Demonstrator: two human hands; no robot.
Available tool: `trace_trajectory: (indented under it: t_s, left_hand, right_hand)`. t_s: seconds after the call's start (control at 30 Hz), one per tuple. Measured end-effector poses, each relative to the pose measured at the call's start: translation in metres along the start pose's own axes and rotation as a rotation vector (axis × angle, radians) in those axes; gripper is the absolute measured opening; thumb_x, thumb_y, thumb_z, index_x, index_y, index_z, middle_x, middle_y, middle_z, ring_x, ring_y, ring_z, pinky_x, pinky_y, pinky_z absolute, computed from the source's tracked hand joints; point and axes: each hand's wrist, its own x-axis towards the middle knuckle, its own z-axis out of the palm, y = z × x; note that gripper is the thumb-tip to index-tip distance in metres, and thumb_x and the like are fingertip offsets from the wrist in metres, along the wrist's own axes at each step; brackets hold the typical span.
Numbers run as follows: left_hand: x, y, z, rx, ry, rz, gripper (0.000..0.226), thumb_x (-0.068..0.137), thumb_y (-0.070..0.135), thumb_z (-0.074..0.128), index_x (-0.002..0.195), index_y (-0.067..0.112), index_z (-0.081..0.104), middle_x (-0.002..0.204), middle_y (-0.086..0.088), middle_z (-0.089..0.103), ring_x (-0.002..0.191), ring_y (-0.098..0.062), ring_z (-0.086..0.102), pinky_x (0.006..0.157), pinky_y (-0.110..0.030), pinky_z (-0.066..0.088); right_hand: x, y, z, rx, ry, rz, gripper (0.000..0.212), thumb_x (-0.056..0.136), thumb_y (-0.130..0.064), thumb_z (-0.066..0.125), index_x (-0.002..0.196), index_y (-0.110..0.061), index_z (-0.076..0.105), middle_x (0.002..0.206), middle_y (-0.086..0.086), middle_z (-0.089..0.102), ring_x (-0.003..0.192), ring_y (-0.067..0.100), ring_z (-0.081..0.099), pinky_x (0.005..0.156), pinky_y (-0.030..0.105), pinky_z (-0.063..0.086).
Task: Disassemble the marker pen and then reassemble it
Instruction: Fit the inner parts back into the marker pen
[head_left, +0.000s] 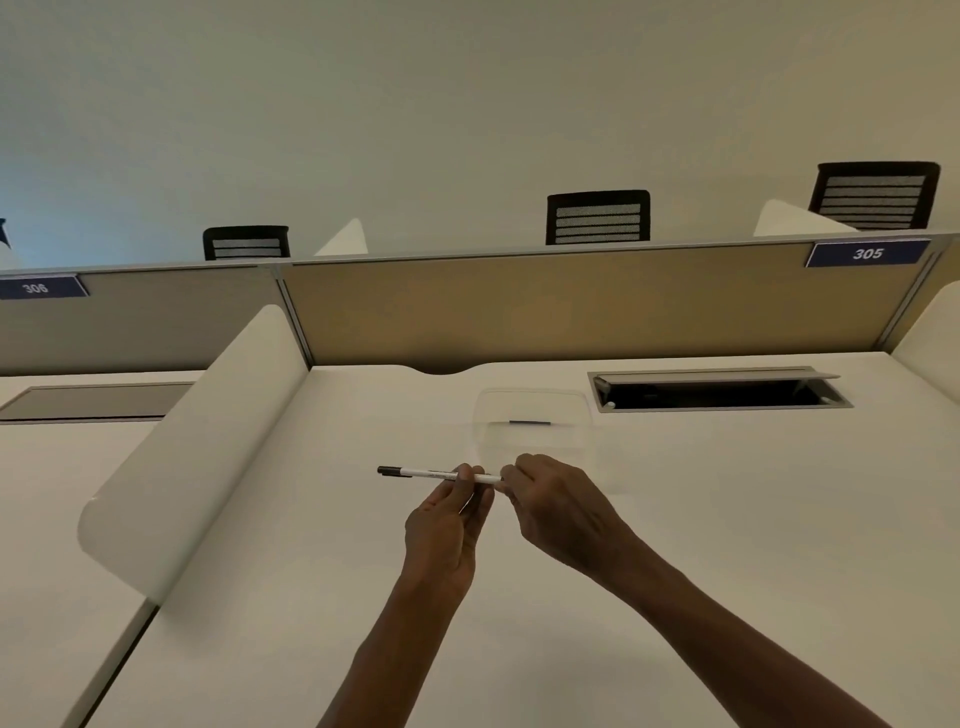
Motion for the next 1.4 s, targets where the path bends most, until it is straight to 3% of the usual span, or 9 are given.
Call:
trace_trajectory:
  t_s: [0.13, 0.33, 0.53, 0.63, 0.73, 0.9, 1.1, 1.3, 1.4]
  left_hand:
    - [0.001, 0.001, 0.0, -0.02, -0.032, 0.041, 0.021, 0.091, 0.005, 0.059, 0.107, -0.006, 0.066, 0.097, -0.018, 0.072, 0.085, -0.024, 0.073, 0.077, -0.033, 0.061]
    - [0.003, -0.001, -0.001, -0.048, -0.036, 0.027, 0.02, 0.092, 0.003, 0.056, 0.107, -0.006, 0.065, 0.102, -0.019, 0.07, 0.085, -0.024, 0.073, 0.075, -0.032, 0.061]
    - [0.002, -0.001, -0.002, -0.089, 0.014, 0.028, 0.018, 0.091, 0.004, 0.059, 0.104, -0.007, 0.065, 0.095, -0.017, 0.071, 0.079, -0.022, 0.074, 0.07, -0.03, 0.061]
    - [0.003, 0.0, -0.004, -0.069, 0.024, 0.032, 0.019, 0.09, 0.006, 0.061, 0.104, -0.006, 0.066, 0.097, -0.019, 0.071, 0.08, -0.023, 0.074, 0.073, -0.032, 0.061]
    - [0.004, 0.0, -0.005, -0.073, 0.025, 0.025, 0.018, 0.09, 0.006, 0.061, 0.104, -0.005, 0.067, 0.1, -0.02, 0.071, 0.081, -0.023, 0.075, 0.072, -0.031, 0.061]
    - [0.002, 0.0, -0.005, -0.081, 0.002, 0.027, 0.023, 0.091, 0.005, 0.06, 0.11, -0.007, 0.065, 0.102, -0.02, 0.071, 0.085, -0.023, 0.074, 0.073, -0.03, 0.061]
    - [0.003, -0.002, -0.005, -0.076, 0.007, 0.04, 0.027, 0.091, 0.004, 0.059, 0.114, -0.008, 0.063, 0.103, -0.018, 0.071, 0.084, -0.02, 0.074, 0.078, -0.032, 0.06]
    - [0.002, -0.001, -0.002, -0.065, 0.003, 0.047, 0.023, 0.091, 0.004, 0.059, 0.11, -0.007, 0.065, 0.094, -0.016, 0.073, 0.086, -0.023, 0.073, 0.08, -0.034, 0.06]
    - [0.002, -0.002, -0.001, -0.058, -0.001, 0.036, 0.022, 0.09, 0.004, 0.059, 0.109, -0.006, 0.065, 0.092, -0.016, 0.074, 0.083, -0.023, 0.074, 0.077, -0.034, 0.06]
  right_hand:
    - [0.001, -0.007, 0.0, 0.237, -0.063, 0.202, 0.031, 0.099, -0.024, 0.046, 0.071, -0.012, 0.052, 0.062, 0.0, 0.05, 0.054, 0.016, 0.042, 0.051, 0.03, 0.035]
    - [0.008, -0.015, -0.011, 1.115, -0.239, 0.739, 0.045, 0.101, -0.027, 0.042, 0.059, -0.015, 0.051, 0.047, -0.008, 0.041, 0.041, 0.007, 0.032, 0.046, 0.023, 0.029]
    - [0.006, -0.004, -0.007, 0.472, -0.254, 0.395, 0.045, 0.099, -0.05, 0.033, 0.084, -0.015, 0.058, 0.068, -0.003, 0.057, 0.061, 0.013, 0.051, 0.058, 0.03, 0.041]
    - [0.003, -0.004, -0.004, 0.284, -0.187, 0.225, 0.032, 0.097, -0.046, 0.043, 0.099, -0.017, 0.058, 0.085, -0.003, 0.061, 0.07, 0.015, 0.054, 0.062, 0.031, 0.047]
    - [0.002, -0.005, -0.002, 0.159, -0.129, 0.125, 0.024, 0.099, -0.034, 0.046, 0.095, -0.014, 0.058, 0.082, 0.001, 0.061, 0.065, 0.018, 0.053, 0.056, 0.032, 0.046]
    - [0.005, -0.014, 0.001, 0.25, -0.134, 0.276, 0.034, 0.102, -0.03, 0.034, 0.076, -0.015, 0.05, 0.063, -0.004, 0.051, 0.055, 0.017, 0.047, 0.055, 0.036, 0.042]
    - [0.011, -0.017, 0.0, 0.996, -0.214, 0.706, 0.044, 0.103, -0.028, 0.038, 0.063, -0.014, 0.053, 0.051, -0.004, 0.047, 0.043, 0.006, 0.04, 0.051, 0.025, 0.036]
    - [-0.001, -0.004, -0.004, 0.311, -0.193, 0.296, 0.036, 0.101, -0.041, 0.033, 0.081, -0.017, 0.05, 0.064, -0.007, 0.051, 0.057, 0.015, 0.048, 0.055, 0.034, 0.04]
    - [-0.001, -0.004, -0.002, 0.188, -0.204, 0.227, 0.031, 0.102, -0.037, 0.032, 0.08, -0.018, 0.043, 0.067, -0.005, 0.047, 0.058, 0.017, 0.045, 0.054, 0.032, 0.036]
